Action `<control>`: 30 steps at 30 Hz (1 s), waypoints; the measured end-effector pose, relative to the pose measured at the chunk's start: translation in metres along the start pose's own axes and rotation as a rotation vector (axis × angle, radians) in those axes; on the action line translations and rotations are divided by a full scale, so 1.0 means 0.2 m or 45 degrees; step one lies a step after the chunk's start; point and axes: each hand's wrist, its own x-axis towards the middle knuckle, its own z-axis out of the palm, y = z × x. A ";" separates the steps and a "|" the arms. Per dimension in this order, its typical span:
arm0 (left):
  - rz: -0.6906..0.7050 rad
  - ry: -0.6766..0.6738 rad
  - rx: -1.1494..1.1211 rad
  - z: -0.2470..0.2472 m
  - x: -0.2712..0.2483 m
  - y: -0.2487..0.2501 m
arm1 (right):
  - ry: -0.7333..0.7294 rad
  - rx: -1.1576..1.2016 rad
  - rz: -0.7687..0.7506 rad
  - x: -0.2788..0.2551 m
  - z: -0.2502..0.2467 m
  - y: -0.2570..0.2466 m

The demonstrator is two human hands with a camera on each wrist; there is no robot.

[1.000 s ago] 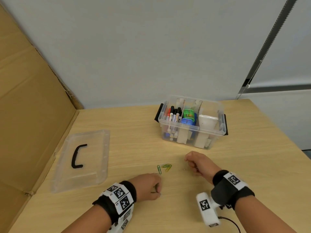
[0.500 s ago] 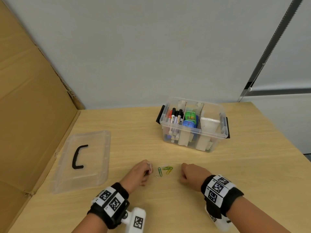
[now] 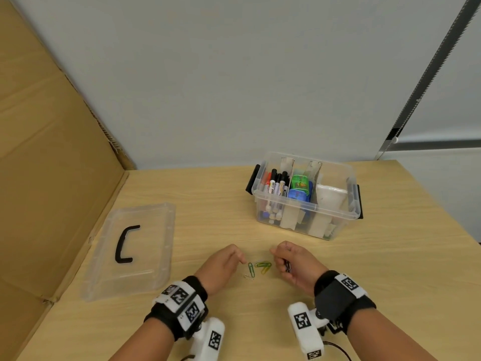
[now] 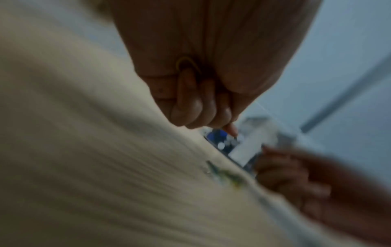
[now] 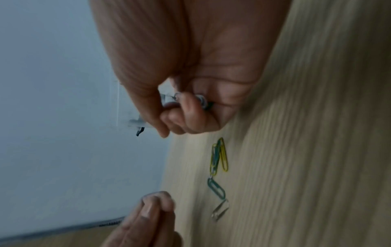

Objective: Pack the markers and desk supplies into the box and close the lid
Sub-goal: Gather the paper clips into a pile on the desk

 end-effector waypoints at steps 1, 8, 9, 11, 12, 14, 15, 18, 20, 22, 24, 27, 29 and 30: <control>0.084 -0.029 0.283 0.00 0.00 -0.01 | 0.016 -0.109 -0.040 0.01 -0.01 0.00; 0.223 -0.271 1.065 0.02 0.07 0.06 | -0.224 -1.756 -0.162 0.03 0.03 -0.11; 0.204 -0.300 1.074 0.02 0.08 0.06 | -0.243 -1.854 -0.132 0.04 0.04 -0.11; 0.178 -0.324 1.064 0.01 0.08 0.06 | -0.248 -2.028 -0.131 0.06 0.06 -0.10; 0.170 -0.315 1.055 0.01 0.08 0.06 | -0.242 -2.091 -0.142 0.06 0.07 -0.10; 0.152 -0.270 1.041 0.00 0.08 0.06 | -0.235 -2.173 -0.145 0.05 0.10 -0.11; 0.147 -0.246 1.044 0.00 0.08 0.06 | -0.225 -2.206 -0.143 0.05 0.11 -0.11; 0.148 -0.188 1.113 0.00 0.07 0.06 | -0.201 -2.300 -0.124 0.05 0.15 -0.09; 0.136 -0.184 1.158 0.01 0.06 0.06 | -0.170 -2.353 -0.118 0.03 0.18 -0.06; 0.080 -0.183 1.075 0.01 0.06 0.05 | -0.131 -2.397 -0.123 0.03 0.19 -0.04; -0.007 -0.179 0.882 0.01 0.07 0.02 | -0.108 -2.439 -0.128 0.04 0.20 -0.03; -0.048 -0.212 0.758 0.01 0.07 0.00 | -0.108 -2.393 -0.104 0.04 0.19 -0.02; -0.030 -0.222 0.741 0.02 0.05 -0.02 | -0.095 -2.181 -0.026 0.02 0.16 -0.03; -0.013 -0.200 0.708 0.01 0.04 -0.03 | -0.088 -2.033 -0.011 0.00 0.13 -0.03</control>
